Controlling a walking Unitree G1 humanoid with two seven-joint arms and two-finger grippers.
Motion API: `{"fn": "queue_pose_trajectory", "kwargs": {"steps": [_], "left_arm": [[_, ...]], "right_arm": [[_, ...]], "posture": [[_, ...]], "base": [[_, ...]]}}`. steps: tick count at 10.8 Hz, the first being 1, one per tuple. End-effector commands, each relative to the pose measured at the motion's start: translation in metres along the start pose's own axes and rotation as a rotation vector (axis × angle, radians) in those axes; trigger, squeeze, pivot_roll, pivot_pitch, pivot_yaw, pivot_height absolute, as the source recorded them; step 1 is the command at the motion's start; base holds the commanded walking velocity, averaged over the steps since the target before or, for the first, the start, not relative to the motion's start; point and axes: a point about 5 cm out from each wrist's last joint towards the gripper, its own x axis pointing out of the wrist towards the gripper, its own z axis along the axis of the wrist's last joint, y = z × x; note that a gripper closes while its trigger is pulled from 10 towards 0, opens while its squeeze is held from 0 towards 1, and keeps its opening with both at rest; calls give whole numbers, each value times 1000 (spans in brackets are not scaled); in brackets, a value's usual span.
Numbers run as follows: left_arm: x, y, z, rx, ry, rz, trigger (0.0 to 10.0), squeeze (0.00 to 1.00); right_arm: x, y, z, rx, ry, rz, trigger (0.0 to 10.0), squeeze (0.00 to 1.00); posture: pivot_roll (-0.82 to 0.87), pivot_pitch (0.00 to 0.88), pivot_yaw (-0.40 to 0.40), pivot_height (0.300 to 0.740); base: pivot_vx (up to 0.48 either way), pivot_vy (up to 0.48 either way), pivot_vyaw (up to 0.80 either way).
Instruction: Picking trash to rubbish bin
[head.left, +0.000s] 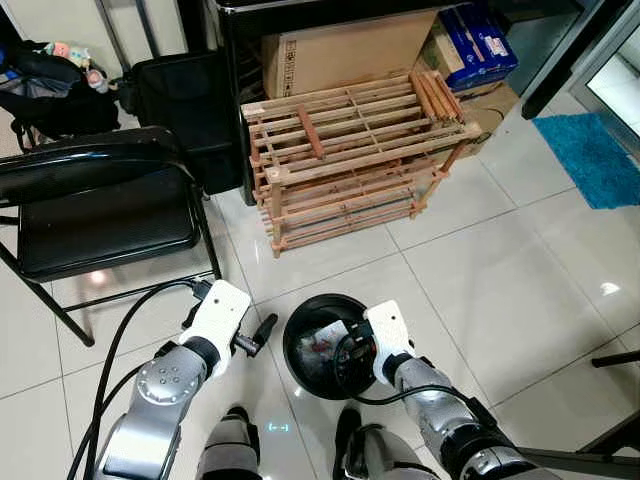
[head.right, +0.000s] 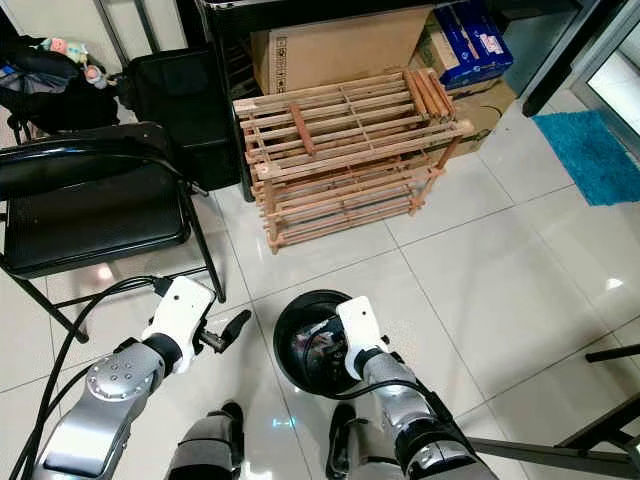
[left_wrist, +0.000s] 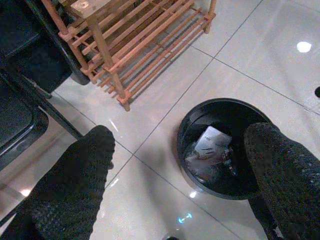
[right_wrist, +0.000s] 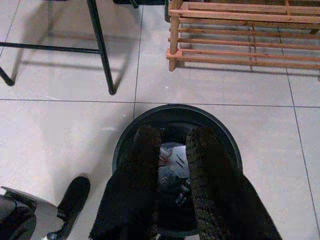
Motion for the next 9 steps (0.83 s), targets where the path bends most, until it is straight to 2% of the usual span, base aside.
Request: {"fn": "queue_pose_trajectory", "kwargs": {"steps": [1,5,7,9], "left_arm": [[0,-6,1,-1,1,-30,10000,1000],[3,-7,2,0,2,-39,10000,1000],[8,-8,4,1,-7,-43,10000,1000],[25,-13,17,-12,-64,-49,10000,1000]], "right_arm": [[-4,0,-10,7,30,-9,10000,1000],[-6,-5,-10,-4,7,-26,10000,1000],[-6,-10,0,-19,-55,-33,10000,1000],[-7,-24,25,-27,-206,-79,10000,1000]], "posture": [[430,302,-93,740],[410,296,-90,740],[395,283,-88,740],[358,248,-83,740]], "base": [[0,0,0],[0,0,0],[0,0,0],[0,0,0]]}}
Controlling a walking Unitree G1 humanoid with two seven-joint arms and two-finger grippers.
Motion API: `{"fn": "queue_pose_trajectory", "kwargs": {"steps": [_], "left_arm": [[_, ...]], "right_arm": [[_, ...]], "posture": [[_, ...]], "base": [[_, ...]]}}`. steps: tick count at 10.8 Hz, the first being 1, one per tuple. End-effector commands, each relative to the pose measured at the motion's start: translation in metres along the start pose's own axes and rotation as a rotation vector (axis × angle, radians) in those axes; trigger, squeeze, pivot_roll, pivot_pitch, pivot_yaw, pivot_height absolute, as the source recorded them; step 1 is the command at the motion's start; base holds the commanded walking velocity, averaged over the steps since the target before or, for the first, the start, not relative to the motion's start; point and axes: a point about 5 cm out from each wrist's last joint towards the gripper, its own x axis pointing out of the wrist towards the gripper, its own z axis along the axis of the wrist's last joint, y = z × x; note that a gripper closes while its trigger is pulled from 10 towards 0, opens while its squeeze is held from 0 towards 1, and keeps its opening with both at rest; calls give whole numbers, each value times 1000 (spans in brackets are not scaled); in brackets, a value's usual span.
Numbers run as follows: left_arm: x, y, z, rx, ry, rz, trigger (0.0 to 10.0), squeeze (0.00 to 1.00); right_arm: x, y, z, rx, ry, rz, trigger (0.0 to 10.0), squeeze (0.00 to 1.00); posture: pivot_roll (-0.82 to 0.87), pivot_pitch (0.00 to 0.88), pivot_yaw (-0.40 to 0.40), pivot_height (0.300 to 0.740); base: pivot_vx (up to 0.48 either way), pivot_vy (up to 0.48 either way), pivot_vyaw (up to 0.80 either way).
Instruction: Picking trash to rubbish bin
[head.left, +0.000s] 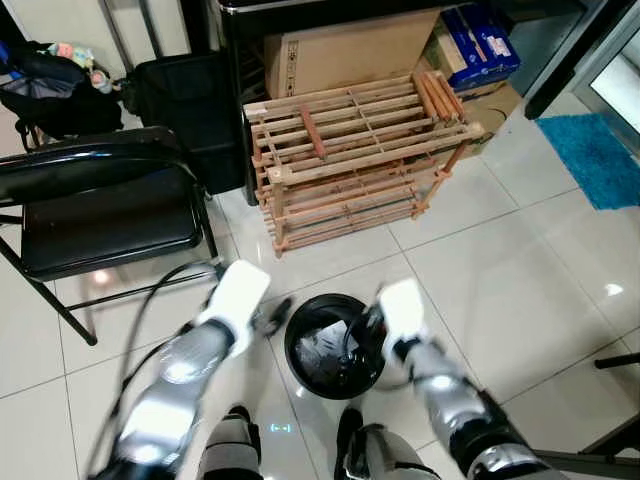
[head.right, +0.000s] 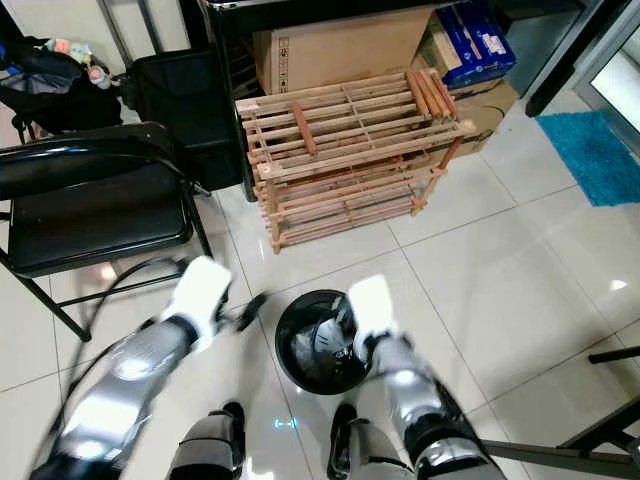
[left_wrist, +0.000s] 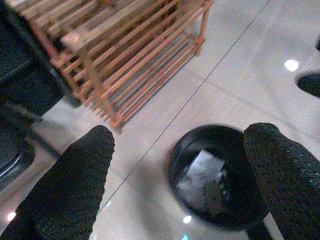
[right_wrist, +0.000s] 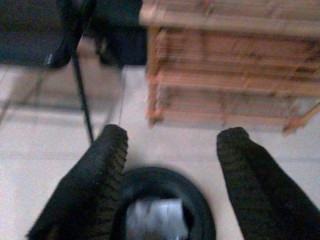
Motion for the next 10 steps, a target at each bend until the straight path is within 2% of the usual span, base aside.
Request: {"fn": "queue_pose_trajectory", "kwargs": {"steps": [1,2,3,6,7,8,9,10], "left_arm": [[4,-8,-3,-6,10,-27,10000,1000],[10,-11,-3,-8,8,-40,10000,1000],[13,-13,-2,-9,6,-54,10000,1000],[31,-18,6,-6,-25,-91,10000,1000],[33,-19,6,-4,-28,-96,10000,1000],[38,-19,10,1,-42,-98,10000,1000],[40,-18,13,2,-55,-93,10000,1000],[44,-15,22,-32,-92,-62,10000,1000]], "right_arm": [[-7,-10,3,38,-59,-61,10000,1000],[-17,-17,21,21,-173,-113,10000,1000],[-26,-20,28,22,-216,-148,10000,1000],[-80,-34,64,53,-371,-321,10000,1000],[-90,-34,69,45,-383,-341,10000,1000],[-107,-32,79,17,-396,-380,10000,1000],[-115,-31,83,8,-398,-397,10000,1000],[-128,-27,92,-15,-390,-420,10000,1000]], "posture": [[336,229,-78,740],[305,211,-69,740],[288,202,-65,740],[203,159,-36,740],[185,150,-29,740],[161,138,-20,740],[154,136,-17,740],[143,132,-14,740]], "base": [[0,0,0],[0,0,0],[0,0,0],[0,0,0],[0,0,0],[0,0,0],[0,0,0],[0,0,0]]}}
